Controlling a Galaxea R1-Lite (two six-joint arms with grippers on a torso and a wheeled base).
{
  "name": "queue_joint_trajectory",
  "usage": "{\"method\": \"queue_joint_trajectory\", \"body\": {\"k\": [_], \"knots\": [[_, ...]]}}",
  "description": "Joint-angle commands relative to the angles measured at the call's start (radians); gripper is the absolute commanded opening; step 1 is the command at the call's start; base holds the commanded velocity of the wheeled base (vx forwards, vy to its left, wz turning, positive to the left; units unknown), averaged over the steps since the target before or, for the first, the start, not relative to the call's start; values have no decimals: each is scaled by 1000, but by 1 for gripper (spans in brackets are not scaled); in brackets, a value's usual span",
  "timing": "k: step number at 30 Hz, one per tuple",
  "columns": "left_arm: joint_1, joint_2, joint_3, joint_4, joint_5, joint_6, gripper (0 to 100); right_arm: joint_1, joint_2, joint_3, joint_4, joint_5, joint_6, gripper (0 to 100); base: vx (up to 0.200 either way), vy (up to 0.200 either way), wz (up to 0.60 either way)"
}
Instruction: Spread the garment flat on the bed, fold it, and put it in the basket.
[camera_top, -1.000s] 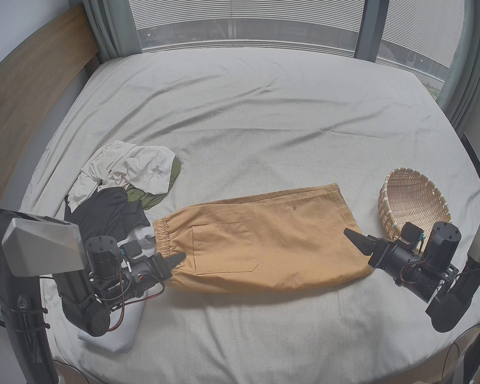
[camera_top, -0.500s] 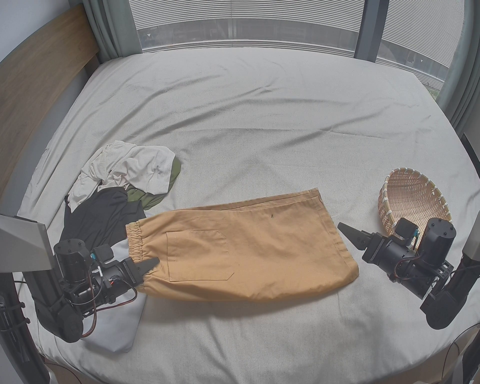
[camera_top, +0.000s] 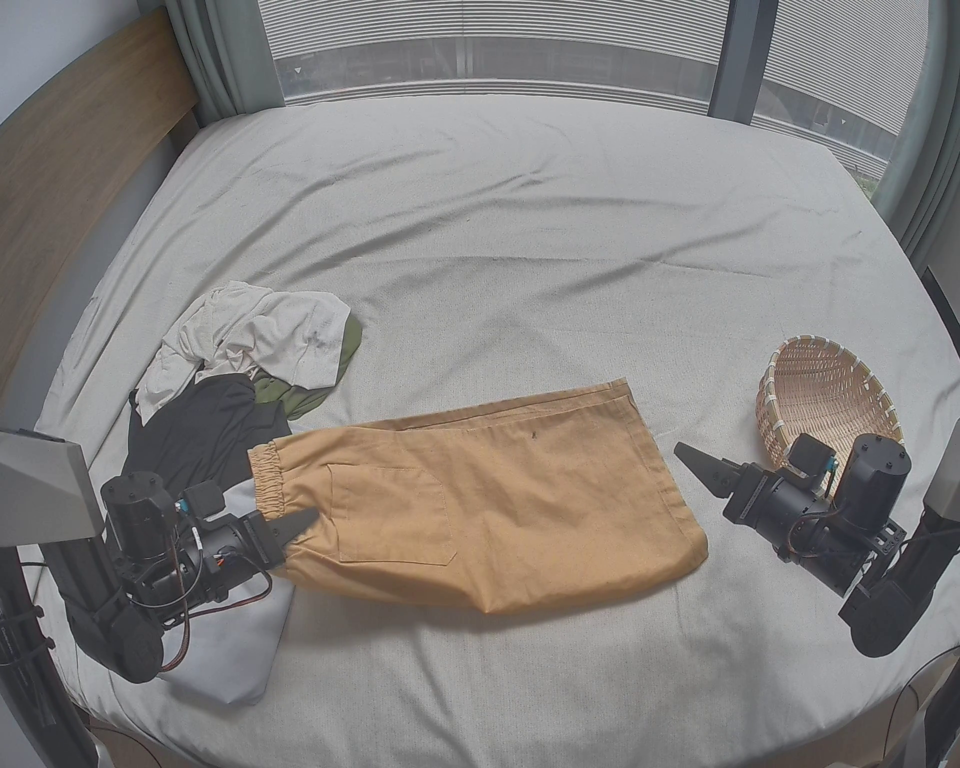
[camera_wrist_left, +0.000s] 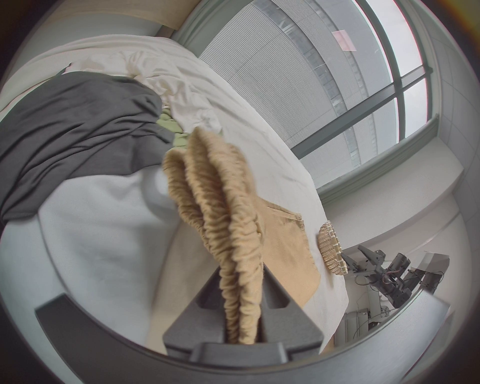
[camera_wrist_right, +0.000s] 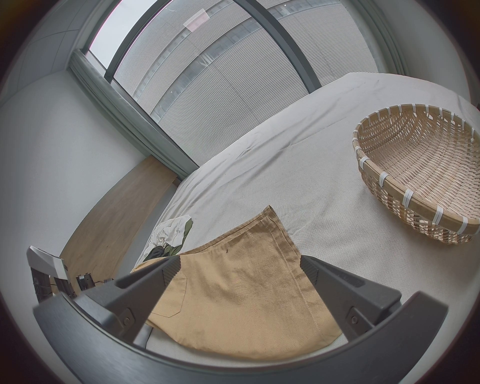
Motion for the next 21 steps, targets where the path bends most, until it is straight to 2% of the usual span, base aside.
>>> {"method": "queue_joint_trajectory", "body": {"k": [1, 9, 11, 12, 21], "knots": [[-74, -20, -57, -1, 9, -3, 0, 0, -1, -5, -1, 0, 0, 100, 0, 0, 0], [-237, -8, -182, -1, 32, -37, 0, -1, 0, -11, -1, 0, 2, 100, 0, 0, 0], [-242, -8, -186, -1, 32, -38, 0, -1, 0, -11, -1, 0, 2, 100, 0, 0, 0], [-282, 11, -229, 1, 32, -43, 0, -3, 0, -11, -1, 0, 3, 100, 0, 0, 0], [-375, 84, -340, 1, 32, -46, 0, -6, -7, -11, -2, 6, 17, 100, 0, 0, 0]]}}
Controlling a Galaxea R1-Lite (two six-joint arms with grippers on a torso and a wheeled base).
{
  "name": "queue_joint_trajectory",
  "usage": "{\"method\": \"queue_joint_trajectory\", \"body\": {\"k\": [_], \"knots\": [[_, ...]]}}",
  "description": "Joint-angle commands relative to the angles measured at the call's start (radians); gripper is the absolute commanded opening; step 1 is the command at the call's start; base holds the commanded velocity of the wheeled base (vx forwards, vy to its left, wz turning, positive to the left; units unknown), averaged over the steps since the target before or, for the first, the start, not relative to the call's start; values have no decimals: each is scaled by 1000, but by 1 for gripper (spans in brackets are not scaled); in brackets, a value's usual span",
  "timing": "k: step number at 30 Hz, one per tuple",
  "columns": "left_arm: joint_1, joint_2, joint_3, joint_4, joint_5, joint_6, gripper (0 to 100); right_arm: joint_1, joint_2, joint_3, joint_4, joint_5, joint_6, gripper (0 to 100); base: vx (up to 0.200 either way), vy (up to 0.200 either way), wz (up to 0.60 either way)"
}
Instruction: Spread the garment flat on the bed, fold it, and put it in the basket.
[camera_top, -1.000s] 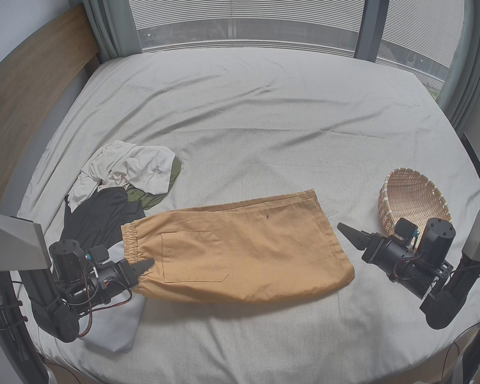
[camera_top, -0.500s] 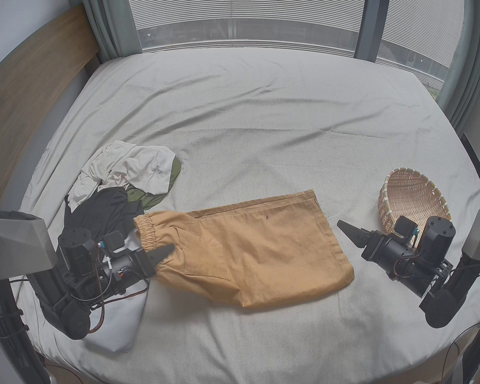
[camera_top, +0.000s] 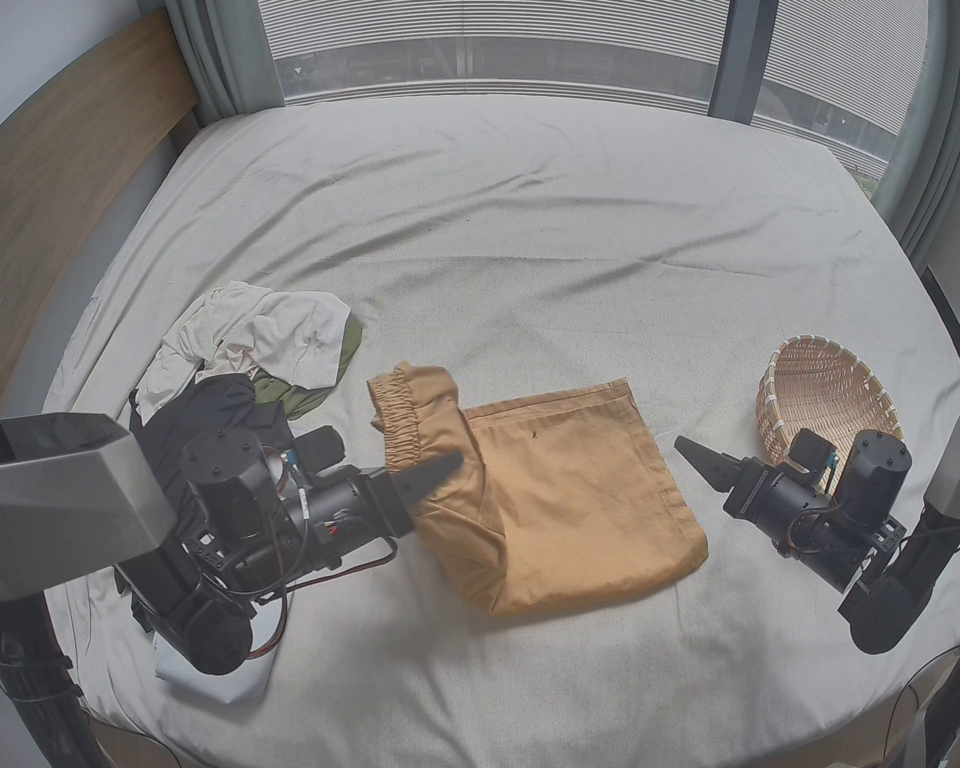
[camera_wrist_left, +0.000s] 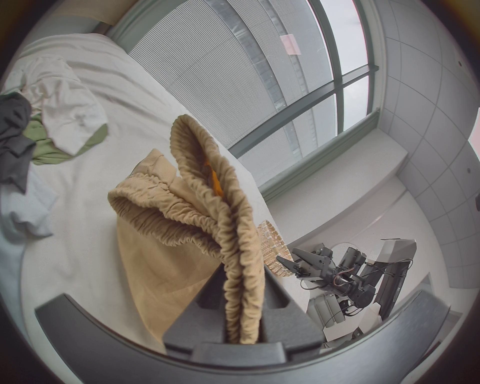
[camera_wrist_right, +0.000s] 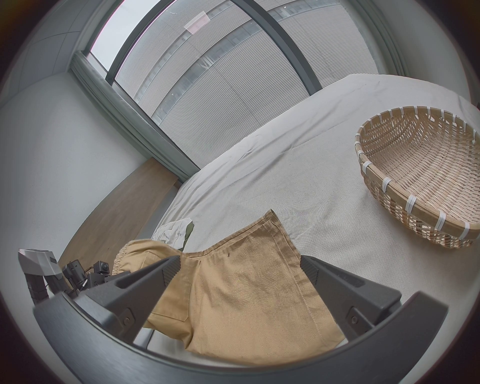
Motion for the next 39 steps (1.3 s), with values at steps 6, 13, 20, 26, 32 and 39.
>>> {"method": "queue_joint_trajectory", "body": {"k": [6, 13, 20, 26, 32, 39], "knots": [[-92, 79, -155, 39, 0, -32, 0, -5, -8, -6, -1, 1, 9, 100, 0, 0, 0], [-120, 120, -313, 128, -8, -69, 0, -8, -34, -6, 1, 1, 11, 100, 0, 0, 0], [-159, 169, -426, 209, 0, -87, 0, -22, -36, -10, 1, 14, 11, 100, 0, 0, 0], [-169, 208, -481, 237, 0, -86, 0, -29, -37, -17, 1, 14, 11, 100, 0, 0, 0], [-178, 237, -538, 272, 0, -83, 0, -29, -37, -18, 1, 14, 11, 100, 0, 0, 0], [-190, 238, -564, 311, 2, -81, 0, -29, -39, -20, -1, 14, 12, 100, 0, 0, 0]]}}
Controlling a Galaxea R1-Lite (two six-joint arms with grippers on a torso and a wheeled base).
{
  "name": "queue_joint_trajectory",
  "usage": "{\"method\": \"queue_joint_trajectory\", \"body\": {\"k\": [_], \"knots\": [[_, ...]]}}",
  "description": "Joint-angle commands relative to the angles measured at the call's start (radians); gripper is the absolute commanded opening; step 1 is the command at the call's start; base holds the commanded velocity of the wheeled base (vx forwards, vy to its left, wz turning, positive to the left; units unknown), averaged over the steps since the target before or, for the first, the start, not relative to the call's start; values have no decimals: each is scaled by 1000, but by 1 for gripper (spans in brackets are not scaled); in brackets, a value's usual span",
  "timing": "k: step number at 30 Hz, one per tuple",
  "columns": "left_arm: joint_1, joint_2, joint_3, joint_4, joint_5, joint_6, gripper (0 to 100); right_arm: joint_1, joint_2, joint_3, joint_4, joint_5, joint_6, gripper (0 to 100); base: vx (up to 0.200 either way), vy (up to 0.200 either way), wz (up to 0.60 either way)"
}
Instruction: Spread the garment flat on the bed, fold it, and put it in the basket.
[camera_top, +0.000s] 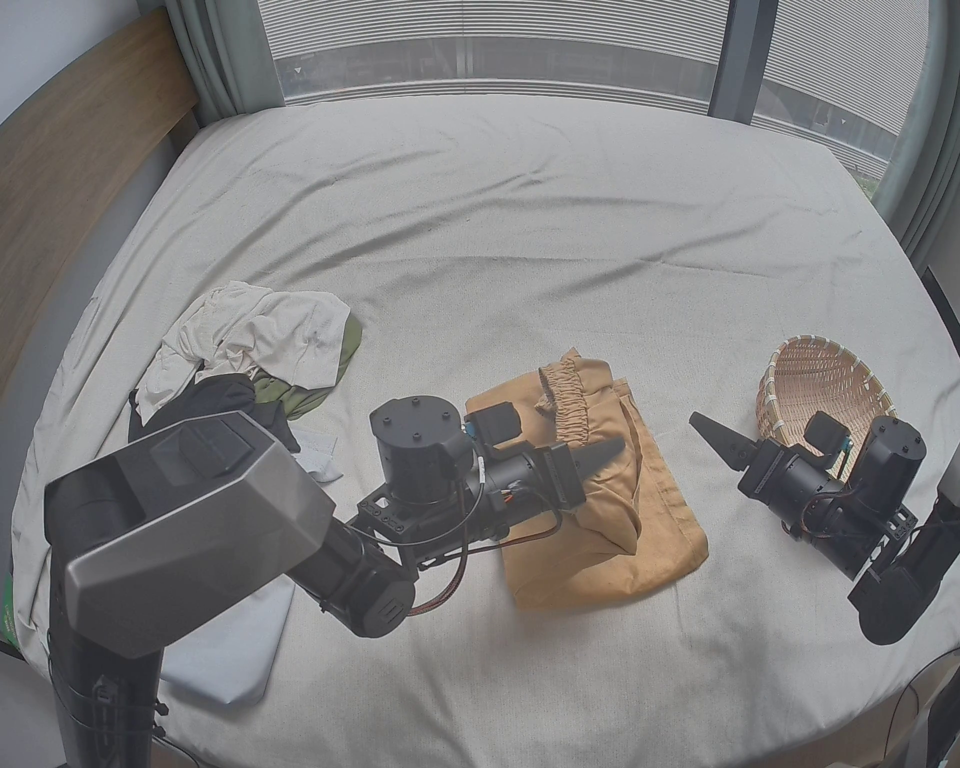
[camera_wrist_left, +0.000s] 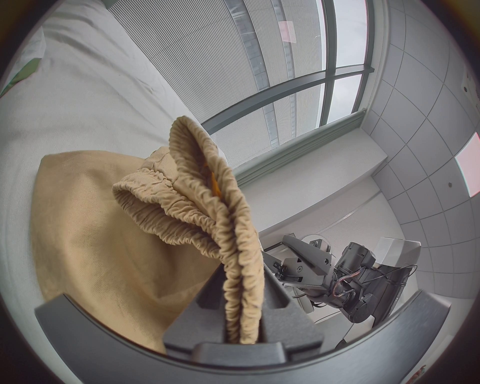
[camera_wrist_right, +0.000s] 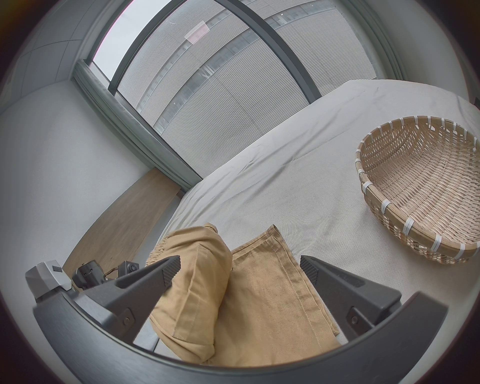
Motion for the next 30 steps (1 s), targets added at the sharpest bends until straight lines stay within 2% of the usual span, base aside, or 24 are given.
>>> {"method": "queue_joint_trajectory", "body": {"k": [1, 11, 16, 19, 25, 30], "knots": [[-4, 6, -18, 15, 0, 0, 100, 0, -1, -1, 1, 0, -1, 100, 0, 0, 0], [-10, 23, -60, 61, 46, 30, 100, 0, 1, 2, 1, 0, -1, 100, 0, 0, 0], [-33, 30, -89, 197, 78, 129, 100, 8, 7, 5, 1, -1, 1, 100, 0, 0, 0], [-65, 49, -144, 223, 89, 138, 100, 10, 4, 8, 1, -1, 1, 100, 0, 0, 0], [-65, 69, -172, 228, 135, 143, 100, -4, 1, 10, 1, 0, 1, 100, 0, 0, 0], [-31, 30, -110, 206, 143, 143, 100, -4, 4, 13, 1, -1, 1, 100, 0, 0, 0]]}}
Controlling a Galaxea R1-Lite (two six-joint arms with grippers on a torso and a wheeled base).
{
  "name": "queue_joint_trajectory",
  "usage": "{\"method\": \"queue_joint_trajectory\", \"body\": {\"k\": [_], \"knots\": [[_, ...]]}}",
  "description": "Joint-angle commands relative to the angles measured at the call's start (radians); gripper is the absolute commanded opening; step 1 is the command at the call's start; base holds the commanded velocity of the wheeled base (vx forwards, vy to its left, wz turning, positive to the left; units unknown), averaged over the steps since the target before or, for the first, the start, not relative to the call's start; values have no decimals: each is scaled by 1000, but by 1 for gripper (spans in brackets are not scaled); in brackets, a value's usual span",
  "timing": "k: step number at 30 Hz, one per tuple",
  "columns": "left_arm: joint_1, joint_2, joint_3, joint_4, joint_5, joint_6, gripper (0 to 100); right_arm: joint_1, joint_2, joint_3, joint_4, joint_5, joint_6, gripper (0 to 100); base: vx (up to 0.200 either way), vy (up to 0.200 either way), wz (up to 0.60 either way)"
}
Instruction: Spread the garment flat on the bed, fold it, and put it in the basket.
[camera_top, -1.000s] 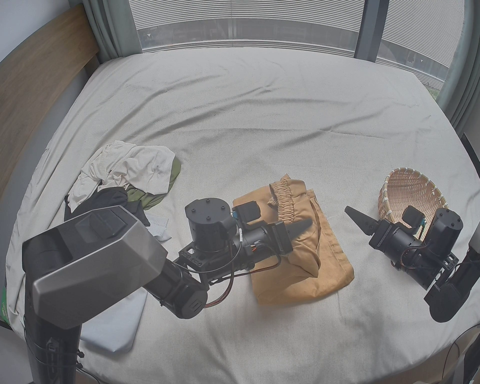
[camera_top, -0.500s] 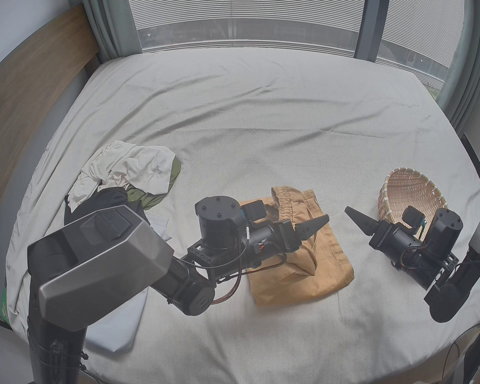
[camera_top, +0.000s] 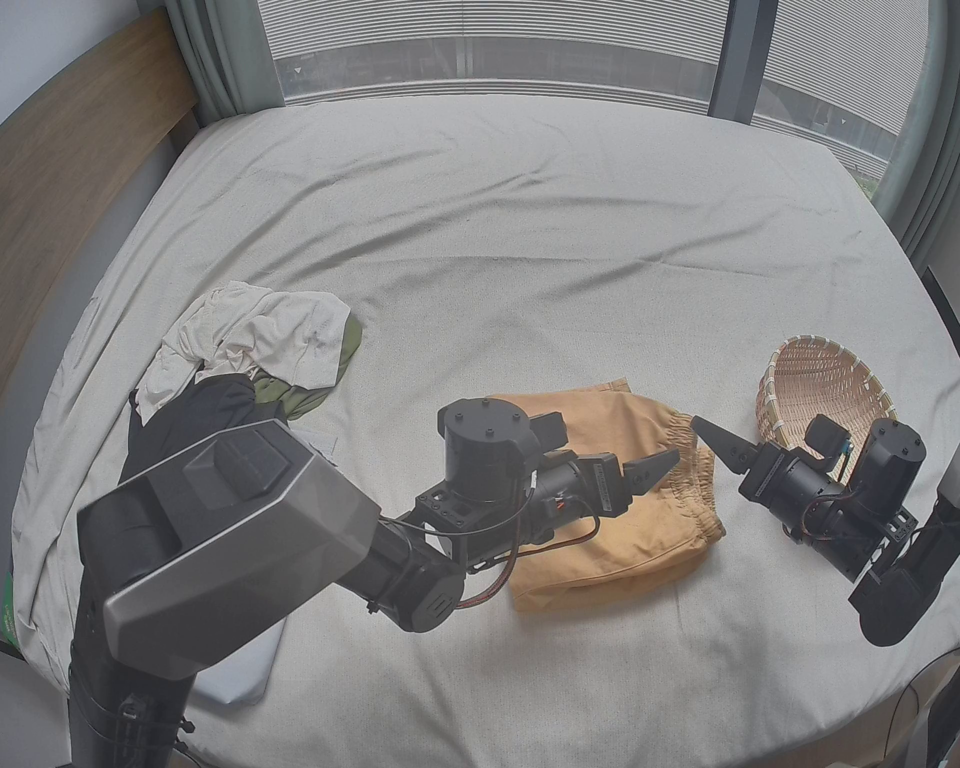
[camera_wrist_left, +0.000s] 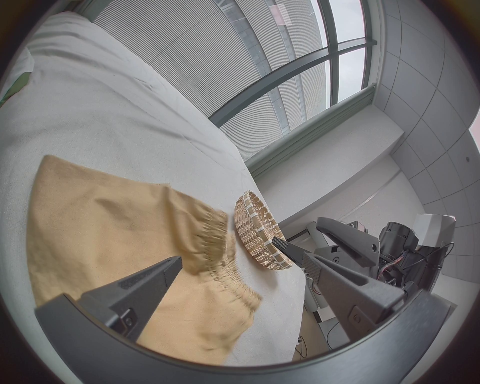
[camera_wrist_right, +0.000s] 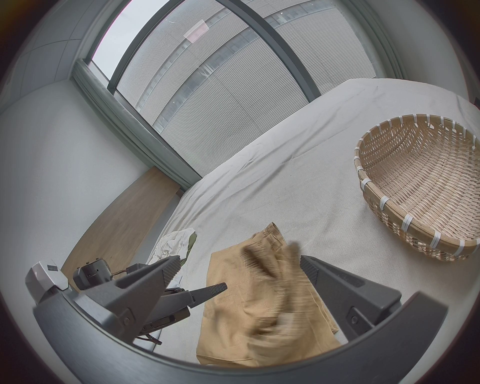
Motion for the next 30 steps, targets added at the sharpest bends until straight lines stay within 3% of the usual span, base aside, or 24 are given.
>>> {"method": "queue_joint_trajectory", "body": {"k": [1, 11, 15, 17, 22, 25, 30], "knots": [[22, -40, 56, -19, 1, 0, 100, 2, 2, 2, -1, 0, 0, 100, 0, 0, 0], [117, -303, 339, -55, -23, -2, 100, 21, 5, 59, 3, 0, 0, 100, 0, 0, 0], [223, -453, 568, -90, -127, 1, 100, 27, 18, 131, 6, 0, -7, 100, 0, 0, 0], [264, -458, 651, -158, -180, 4, 100, 27, 28, 148, 3, 0, -7, 100, 0, 0, 0], [296, -422, 764, -385, -206, -9, 100, 30, 39, 159, 3, 0, -9, 100, 0, 0, 0], [309, -370, 787, -461, -193, 15, 100, 39, 59, 160, 1, 0, -9, 100, 0, 0, 0], [358, -376, 820, -478, -197, 32, 100, 39, 62, 160, 1, 0, -7, 100, 0, 0, 0]]}}
